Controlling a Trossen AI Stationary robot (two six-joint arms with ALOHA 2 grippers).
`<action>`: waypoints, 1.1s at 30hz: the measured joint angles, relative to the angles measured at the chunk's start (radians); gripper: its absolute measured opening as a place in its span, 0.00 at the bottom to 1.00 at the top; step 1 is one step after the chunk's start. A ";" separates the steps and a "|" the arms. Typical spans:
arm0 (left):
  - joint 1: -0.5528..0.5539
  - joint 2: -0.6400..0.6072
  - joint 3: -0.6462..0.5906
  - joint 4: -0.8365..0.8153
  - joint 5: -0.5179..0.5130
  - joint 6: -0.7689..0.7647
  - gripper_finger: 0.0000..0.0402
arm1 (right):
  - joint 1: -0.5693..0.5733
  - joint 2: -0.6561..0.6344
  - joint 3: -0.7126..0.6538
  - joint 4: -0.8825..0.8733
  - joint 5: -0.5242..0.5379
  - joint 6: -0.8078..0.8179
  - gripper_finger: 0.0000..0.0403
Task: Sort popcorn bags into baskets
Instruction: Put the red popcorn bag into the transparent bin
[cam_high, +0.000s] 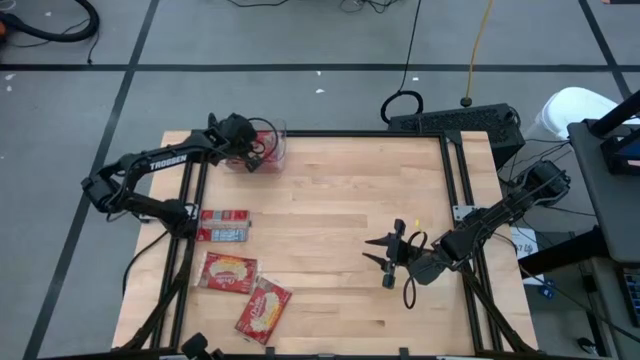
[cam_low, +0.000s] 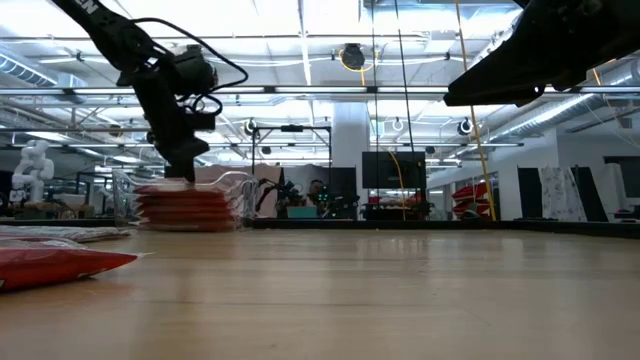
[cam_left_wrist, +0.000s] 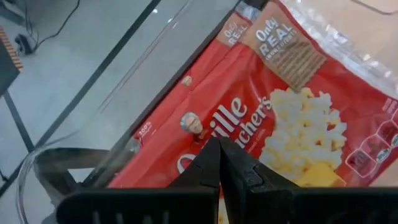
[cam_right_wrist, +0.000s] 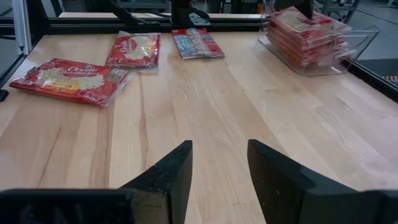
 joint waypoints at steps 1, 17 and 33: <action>0.002 0.000 0.000 0.001 0.001 -0.005 0.01 | 0.000 0.000 0.000 0.000 0.000 -0.001 0.36; -0.098 -0.110 -0.005 -0.023 -0.027 -0.139 0.01 | 0.003 0.000 0.000 0.001 -0.006 0.017 0.36; -0.842 -0.286 -0.065 -0.347 -0.058 -0.750 0.01 | 0.003 0.000 0.000 0.002 -0.008 0.127 0.36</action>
